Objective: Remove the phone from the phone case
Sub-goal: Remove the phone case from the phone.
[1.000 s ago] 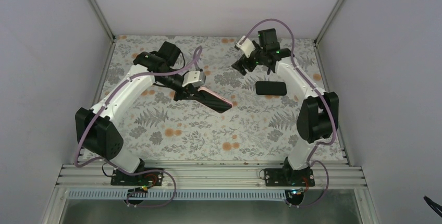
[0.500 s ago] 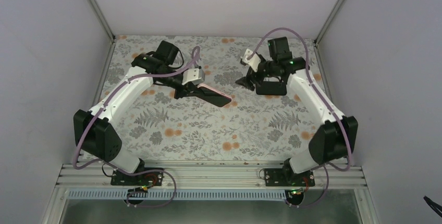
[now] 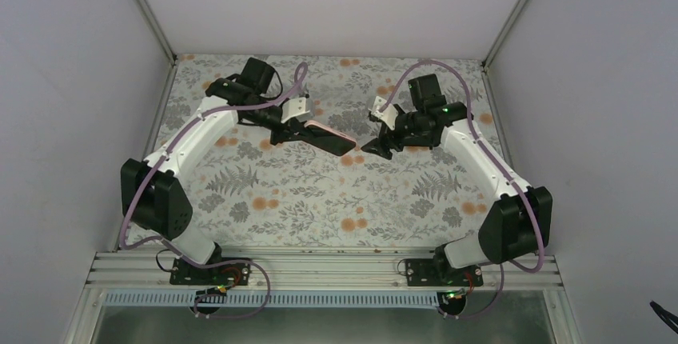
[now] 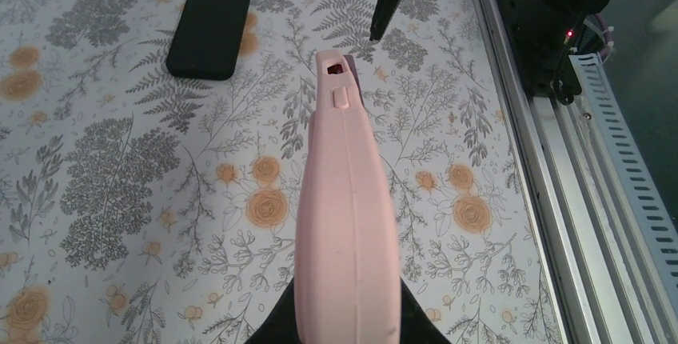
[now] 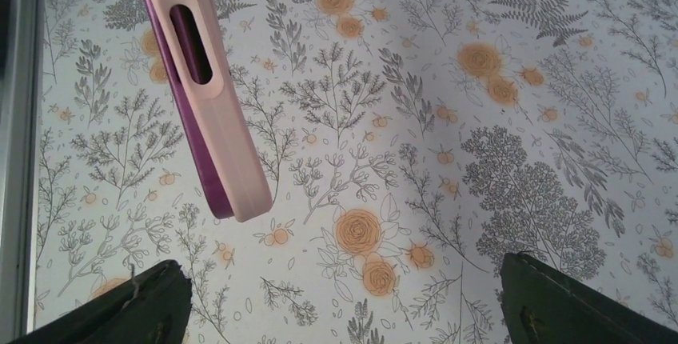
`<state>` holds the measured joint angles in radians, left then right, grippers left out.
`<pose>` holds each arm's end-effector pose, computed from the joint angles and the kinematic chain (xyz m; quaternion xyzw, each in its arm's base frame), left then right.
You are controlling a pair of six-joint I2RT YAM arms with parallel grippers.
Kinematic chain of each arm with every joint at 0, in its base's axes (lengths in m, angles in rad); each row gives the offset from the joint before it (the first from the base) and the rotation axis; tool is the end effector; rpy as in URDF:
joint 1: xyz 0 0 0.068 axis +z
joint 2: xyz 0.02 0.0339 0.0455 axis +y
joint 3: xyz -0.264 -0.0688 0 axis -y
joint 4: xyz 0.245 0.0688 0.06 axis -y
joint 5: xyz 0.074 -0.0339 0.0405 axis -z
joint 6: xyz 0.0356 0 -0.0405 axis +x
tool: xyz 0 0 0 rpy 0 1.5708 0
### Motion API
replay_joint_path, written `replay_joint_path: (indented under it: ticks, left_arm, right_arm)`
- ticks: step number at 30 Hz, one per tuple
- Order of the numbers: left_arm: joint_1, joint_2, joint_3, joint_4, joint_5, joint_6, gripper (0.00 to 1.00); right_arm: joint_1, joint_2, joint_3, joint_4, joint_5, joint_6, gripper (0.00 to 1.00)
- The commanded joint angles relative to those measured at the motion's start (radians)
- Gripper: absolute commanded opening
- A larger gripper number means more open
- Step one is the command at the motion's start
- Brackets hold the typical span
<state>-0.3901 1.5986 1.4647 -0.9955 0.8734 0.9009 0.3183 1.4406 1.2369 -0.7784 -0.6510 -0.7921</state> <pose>0.2852 -0.1468 0.3166 0.6059 0.6506 -0.3492 0.2962 0.2731 0.1127 0.2994 -0.5568 0.7216 0.2330 0.3390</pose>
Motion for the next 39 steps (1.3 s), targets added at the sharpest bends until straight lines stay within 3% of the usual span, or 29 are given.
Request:
replay_joint_path:
  ticks: [1, 18, 39]
  left_arm:
    - [0.002, -0.019, 0.041, 0.028, 0.070, -0.008, 0.02]
    - [0.000, -0.005, 0.052, -0.010, 0.087, 0.017, 0.02]
    - [0.000, 0.014, 0.048, 0.001, 0.087, 0.018, 0.02]
  right_arm:
    - [-0.004, 0.012, 0.010, 0.026, -0.053, 0.006, 0.95]
    - [-0.003, 0.039, 0.046, 0.099, -0.039, 0.046, 0.95]
    - [-0.003, 0.045, 0.062, 0.041, -0.064, 0.022, 0.92]
